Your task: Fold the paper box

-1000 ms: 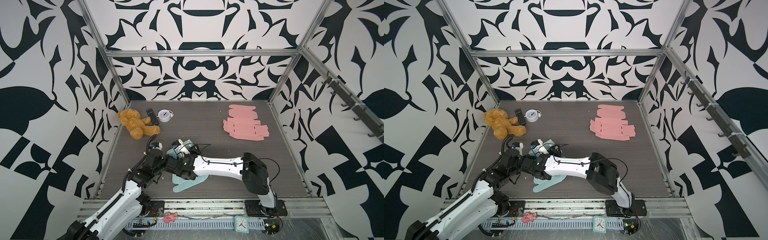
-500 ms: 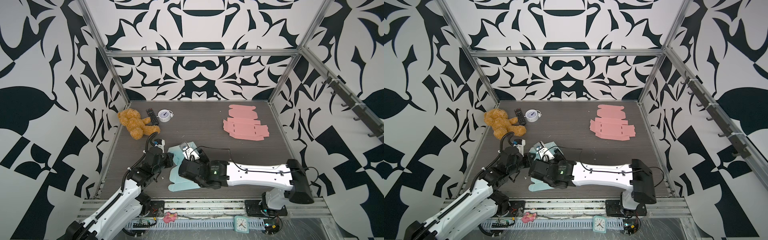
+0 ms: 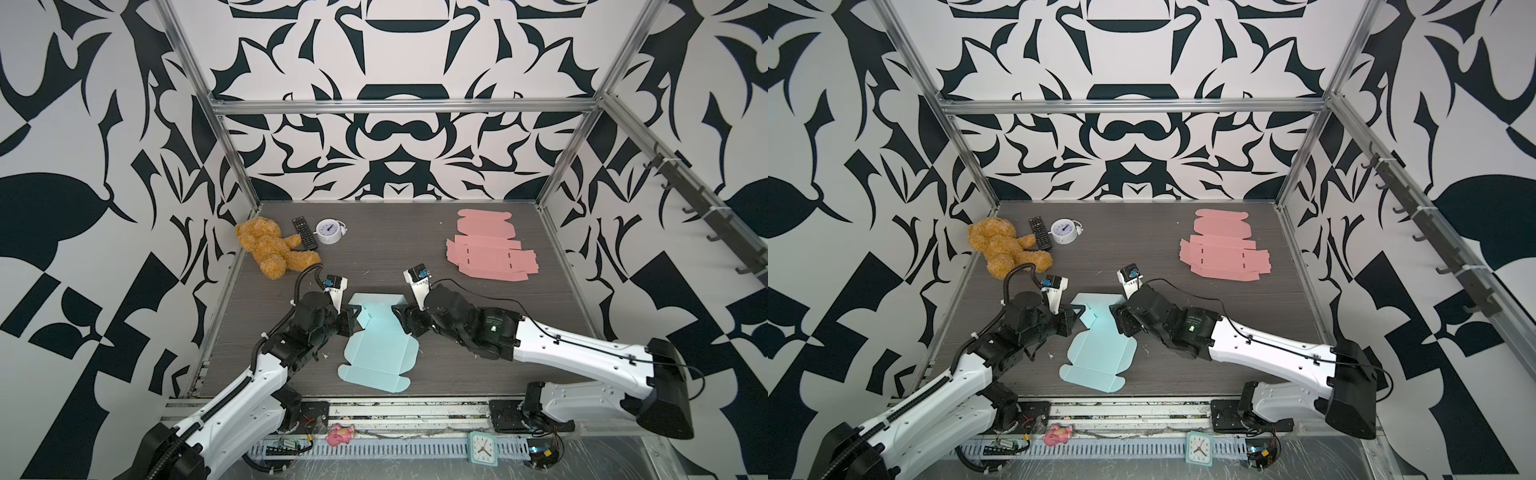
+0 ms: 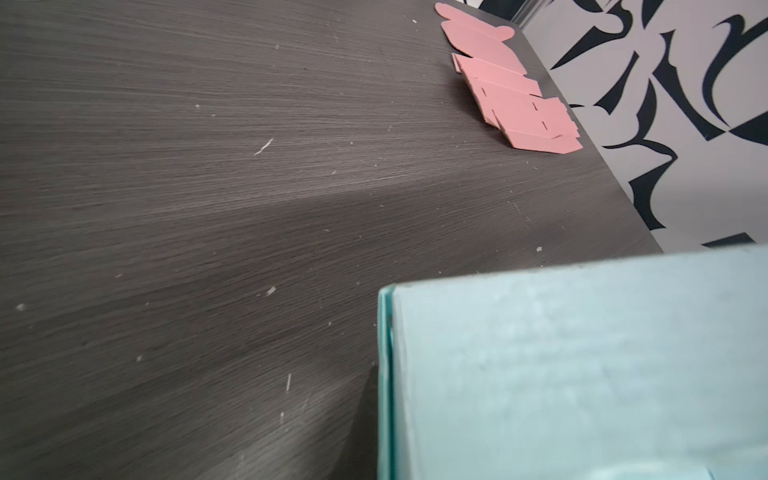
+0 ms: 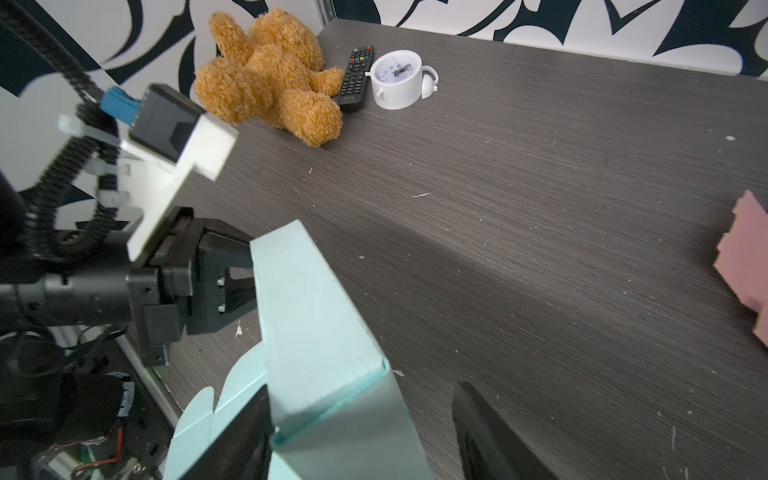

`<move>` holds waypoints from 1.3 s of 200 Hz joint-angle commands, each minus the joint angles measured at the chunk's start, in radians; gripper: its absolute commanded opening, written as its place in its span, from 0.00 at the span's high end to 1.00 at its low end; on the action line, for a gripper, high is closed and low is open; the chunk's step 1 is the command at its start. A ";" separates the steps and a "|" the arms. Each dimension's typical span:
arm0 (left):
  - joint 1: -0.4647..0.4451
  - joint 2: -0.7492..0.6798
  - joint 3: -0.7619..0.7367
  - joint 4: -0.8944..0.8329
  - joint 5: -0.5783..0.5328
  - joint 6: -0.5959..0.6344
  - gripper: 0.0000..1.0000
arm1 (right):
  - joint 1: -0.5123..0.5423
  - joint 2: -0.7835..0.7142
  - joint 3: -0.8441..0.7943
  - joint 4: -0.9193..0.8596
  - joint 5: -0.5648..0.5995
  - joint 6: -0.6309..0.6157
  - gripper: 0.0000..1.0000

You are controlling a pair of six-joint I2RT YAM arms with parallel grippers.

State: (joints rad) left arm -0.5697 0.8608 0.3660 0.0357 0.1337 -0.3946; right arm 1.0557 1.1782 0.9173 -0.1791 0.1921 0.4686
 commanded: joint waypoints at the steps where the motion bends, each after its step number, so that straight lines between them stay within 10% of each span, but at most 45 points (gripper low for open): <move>1: -0.038 0.039 -0.009 0.065 -0.002 0.052 0.96 | -0.048 -0.070 -0.039 0.165 -0.125 0.005 0.30; 63: -0.062 0.167 0.002 0.147 -0.054 0.055 0.96 | -0.110 -0.064 0.018 0.052 -0.190 -0.078 0.25; 140: -0.143 0.268 0.002 0.276 -0.076 0.097 0.95 | -0.253 0.106 0.020 0.129 -0.561 -0.042 0.13; 260: -0.183 0.406 0.025 0.379 -0.213 0.120 0.94 | -0.263 0.319 -0.040 0.252 -0.682 0.020 0.10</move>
State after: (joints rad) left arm -0.7467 1.2537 0.3691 0.3676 -0.0238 -0.2844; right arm 0.7979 1.5032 0.8944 0.0093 -0.4545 0.4679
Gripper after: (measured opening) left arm 0.100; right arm 0.907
